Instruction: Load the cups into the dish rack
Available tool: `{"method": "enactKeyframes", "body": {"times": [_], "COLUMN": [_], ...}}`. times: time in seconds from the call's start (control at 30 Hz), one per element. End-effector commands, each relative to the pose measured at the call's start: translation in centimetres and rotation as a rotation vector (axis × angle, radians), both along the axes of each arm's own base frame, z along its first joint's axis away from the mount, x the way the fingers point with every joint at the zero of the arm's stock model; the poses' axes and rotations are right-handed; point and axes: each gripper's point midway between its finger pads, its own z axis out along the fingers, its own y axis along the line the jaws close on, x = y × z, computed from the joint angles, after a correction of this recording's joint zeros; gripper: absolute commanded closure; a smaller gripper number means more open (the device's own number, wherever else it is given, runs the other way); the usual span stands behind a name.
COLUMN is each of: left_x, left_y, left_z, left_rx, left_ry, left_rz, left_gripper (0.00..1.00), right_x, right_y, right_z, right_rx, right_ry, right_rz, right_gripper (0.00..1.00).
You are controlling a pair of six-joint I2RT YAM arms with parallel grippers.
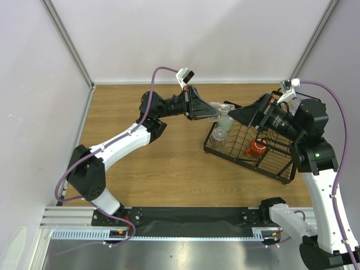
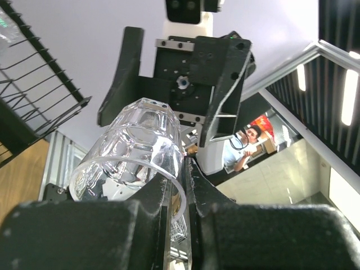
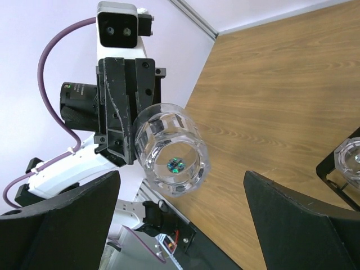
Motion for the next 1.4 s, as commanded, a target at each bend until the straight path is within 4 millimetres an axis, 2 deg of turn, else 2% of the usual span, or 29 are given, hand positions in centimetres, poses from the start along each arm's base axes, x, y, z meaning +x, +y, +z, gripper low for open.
{"method": "enactKeyframes", "body": {"times": [0.0,0.37,0.73,0.93,1.13,1.23,1.27,1.3,1.33,1.37], "left_x": [-1.6,-2.0,-2.2,-2.4,-2.6,-2.5,-2.4,-2.4,-2.4,-2.3], "left_y": [0.3,-0.4,-0.5,-0.5,-0.6,-0.7,-0.8,-0.8,-0.9,-0.9], "left_z": [2.2,3.2,3.3,3.0,2.7,2.4,2.3,2.2,2.0,2.0], "left_rx": [-0.084,-0.124,-0.130,-0.125,-0.124,-0.117,-0.115,-0.112,-0.107,-0.103], "left_ry": [-0.067,-0.074,-0.075,-0.070,-0.067,-0.055,-0.050,-0.047,-0.044,-0.041], "left_rz": [-0.045,-0.093,-0.099,-0.105,-0.113,-0.109,-0.108,-0.109,-0.111,-0.107], "left_gripper": [1.00,1.00,1.00,1.00,1.00,1.00,1.00,0.99,0.93,0.84], "right_x": [-0.7,-0.5,-0.1,0.3,0.5,0.4,0.4,0.4,0.5,0.5], "right_y": [0.4,0.8,1.2,1.2,1.2,1.2,1.1,1.1,1.0,0.9], "right_z": [1.5,1.6,0.9,0.8,0.5,0.5,0.6,0.4,0.4,0.4], "right_rx": [0.032,0.074,0.082,0.097,0.098,0.097,0.094,0.090,0.087,0.078], "right_ry": [-0.046,-0.036,-0.008,0.001,0.015,0.010,0.005,0.011,0.013,0.007], "right_rz": [0.033,0.053,0.070,0.057,0.051,0.055,0.052,0.050,0.043,0.039], "right_gripper": [0.00,0.12,0.18,0.27,0.40,0.54,0.66,0.73,0.79,0.93]}}
